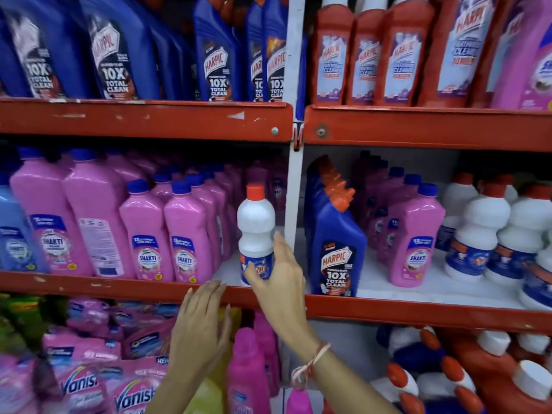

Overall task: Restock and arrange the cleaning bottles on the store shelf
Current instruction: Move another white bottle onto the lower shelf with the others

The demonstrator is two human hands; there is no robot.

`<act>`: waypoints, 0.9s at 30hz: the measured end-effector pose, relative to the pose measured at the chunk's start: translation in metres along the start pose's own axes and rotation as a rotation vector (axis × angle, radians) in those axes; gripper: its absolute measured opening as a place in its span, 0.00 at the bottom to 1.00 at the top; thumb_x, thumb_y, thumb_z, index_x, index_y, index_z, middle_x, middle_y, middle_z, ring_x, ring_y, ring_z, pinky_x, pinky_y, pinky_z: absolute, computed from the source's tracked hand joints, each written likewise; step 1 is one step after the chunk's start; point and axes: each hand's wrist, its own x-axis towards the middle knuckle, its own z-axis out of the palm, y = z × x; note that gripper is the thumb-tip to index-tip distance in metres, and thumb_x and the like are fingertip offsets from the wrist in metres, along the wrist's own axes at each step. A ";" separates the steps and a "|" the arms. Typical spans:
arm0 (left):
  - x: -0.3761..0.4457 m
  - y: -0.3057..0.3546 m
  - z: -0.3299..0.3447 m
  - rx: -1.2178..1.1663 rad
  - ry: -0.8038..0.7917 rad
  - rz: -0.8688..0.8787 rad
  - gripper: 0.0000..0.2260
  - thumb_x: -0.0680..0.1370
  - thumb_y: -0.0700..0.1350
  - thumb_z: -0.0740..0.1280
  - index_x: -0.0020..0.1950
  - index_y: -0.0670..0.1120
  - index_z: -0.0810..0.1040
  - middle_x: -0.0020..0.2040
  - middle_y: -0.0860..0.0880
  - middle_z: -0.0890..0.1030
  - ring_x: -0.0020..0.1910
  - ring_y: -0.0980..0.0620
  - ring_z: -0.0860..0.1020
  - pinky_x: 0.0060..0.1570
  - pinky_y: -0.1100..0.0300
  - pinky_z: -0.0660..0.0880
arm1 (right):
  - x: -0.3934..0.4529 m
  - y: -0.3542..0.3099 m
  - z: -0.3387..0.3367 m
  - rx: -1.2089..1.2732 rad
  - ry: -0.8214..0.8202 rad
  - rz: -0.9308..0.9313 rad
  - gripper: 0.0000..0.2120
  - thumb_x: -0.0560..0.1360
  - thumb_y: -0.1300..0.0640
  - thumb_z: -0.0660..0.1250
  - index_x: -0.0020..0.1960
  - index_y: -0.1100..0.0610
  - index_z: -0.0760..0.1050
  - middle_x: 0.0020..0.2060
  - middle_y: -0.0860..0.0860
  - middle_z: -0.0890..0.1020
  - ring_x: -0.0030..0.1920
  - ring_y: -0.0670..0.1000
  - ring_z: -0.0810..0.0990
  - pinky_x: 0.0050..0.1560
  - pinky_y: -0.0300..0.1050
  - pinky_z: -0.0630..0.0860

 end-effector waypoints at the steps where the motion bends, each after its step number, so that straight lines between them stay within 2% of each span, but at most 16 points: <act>1: 0.000 -0.002 0.000 0.000 -0.014 0.007 0.21 0.78 0.50 0.56 0.61 0.40 0.78 0.60 0.43 0.81 0.61 0.43 0.79 0.68 0.48 0.63 | 0.001 0.000 0.007 -0.040 -0.023 0.035 0.37 0.73 0.53 0.69 0.77 0.58 0.57 0.76 0.53 0.66 0.72 0.52 0.70 0.67 0.42 0.66; 3: 0.001 -0.005 -0.001 -0.008 -0.028 0.019 0.19 0.77 0.49 0.57 0.61 0.41 0.78 0.60 0.44 0.81 0.61 0.44 0.79 0.69 0.48 0.64 | 0.002 0.000 0.018 -0.107 -0.057 0.099 0.40 0.73 0.51 0.68 0.78 0.58 0.51 0.76 0.54 0.64 0.71 0.54 0.70 0.65 0.46 0.67; 6: 0.005 -0.007 -0.003 -0.016 -0.038 0.037 0.18 0.77 0.48 0.58 0.60 0.41 0.79 0.58 0.45 0.82 0.59 0.46 0.79 0.69 0.49 0.64 | 0.005 0.001 0.033 -0.100 -0.025 0.201 0.42 0.73 0.49 0.69 0.78 0.58 0.50 0.70 0.55 0.71 0.64 0.56 0.76 0.56 0.46 0.71; 9: 0.007 -0.009 -0.003 -0.014 -0.043 0.046 0.17 0.77 0.47 0.59 0.60 0.42 0.79 0.58 0.46 0.82 0.59 0.47 0.79 0.69 0.49 0.64 | 0.008 0.004 0.041 -0.051 0.072 0.274 0.39 0.72 0.46 0.71 0.75 0.55 0.58 0.63 0.53 0.79 0.60 0.55 0.79 0.49 0.43 0.70; 12: 0.007 -0.011 -0.003 -0.030 -0.045 0.041 0.17 0.77 0.47 0.60 0.60 0.42 0.79 0.58 0.47 0.82 0.59 0.48 0.79 0.70 0.49 0.64 | 0.010 0.006 0.042 -0.022 0.163 0.274 0.29 0.68 0.45 0.75 0.65 0.52 0.70 0.54 0.50 0.84 0.53 0.53 0.82 0.44 0.38 0.66; 15: 0.007 -0.010 -0.004 -0.035 -0.056 0.044 0.17 0.77 0.47 0.59 0.60 0.42 0.79 0.57 0.47 0.82 0.59 0.48 0.79 0.69 0.49 0.65 | 0.013 0.009 0.039 0.008 0.177 0.255 0.27 0.65 0.45 0.76 0.60 0.51 0.74 0.49 0.50 0.85 0.50 0.53 0.83 0.45 0.42 0.72; 19: 0.010 -0.007 -0.011 -0.066 -0.059 0.014 0.17 0.77 0.48 0.58 0.59 0.43 0.80 0.56 0.48 0.82 0.57 0.49 0.79 0.69 0.49 0.66 | 0.016 0.006 0.033 0.022 0.184 0.196 0.28 0.64 0.43 0.77 0.61 0.49 0.75 0.49 0.49 0.86 0.49 0.51 0.83 0.50 0.48 0.80; 23: 0.015 0.002 -0.017 -0.123 -0.022 -0.019 0.16 0.78 0.49 0.58 0.58 0.43 0.80 0.56 0.48 0.81 0.57 0.49 0.78 0.65 0.51 0.70 | 0.013 0.000 0.018 0.098 0.197 0.121 0.28 0.62 0.39 0.76 0.59 0.46 0.75 0.48 0.45 0.86 0.47 0.46 0.84 0.48 0.47 0.82; 27: 0.021 0.024 -0.023 -0.158 0.034 -0.021 0.16 0.78 0.48 0.59 0.58 0.42 0.79 0.57 0.46 0.81 0.57 0.47 0.78 0.60 0.49 0.75 | 0.007 0.000 -0.008 0.243 0.154 0.103 0.33 0.59 0.40 0.77 0.62 0.46 0.76 0.50 0.43 0.86 0.51 0.43 0.84 0.53 0.47 0.82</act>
